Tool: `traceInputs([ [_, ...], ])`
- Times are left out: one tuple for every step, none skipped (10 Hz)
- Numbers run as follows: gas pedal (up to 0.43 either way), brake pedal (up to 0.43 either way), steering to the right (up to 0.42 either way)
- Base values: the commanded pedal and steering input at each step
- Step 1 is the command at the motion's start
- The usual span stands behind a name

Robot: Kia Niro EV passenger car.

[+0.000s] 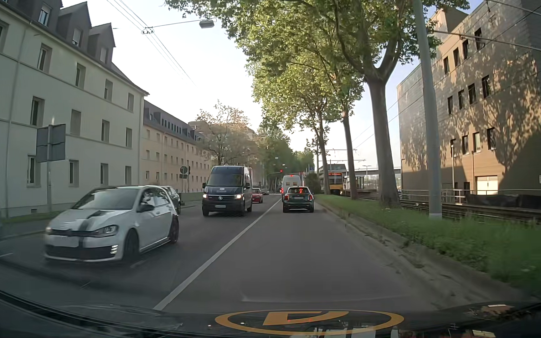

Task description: Follow the waypoints while adhering to traffic rules and regulations

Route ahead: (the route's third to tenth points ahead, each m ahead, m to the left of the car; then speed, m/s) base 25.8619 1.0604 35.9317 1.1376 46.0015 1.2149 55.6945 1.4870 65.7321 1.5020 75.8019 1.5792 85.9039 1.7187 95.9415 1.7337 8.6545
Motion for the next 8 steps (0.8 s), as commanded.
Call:
traceInputs([
  [0.079,0.0,-0.001],
  [0.079,0.0,-0.001],
  [0.079,0.0,-0.001],
  [0.079,0.0,-0.001],
  [0.079,0.0,-0.001],
  [0.079,0.0,-0.001],
  [0.079,0.0,-0.001],
  [0.079,0.0,-0.001],
])
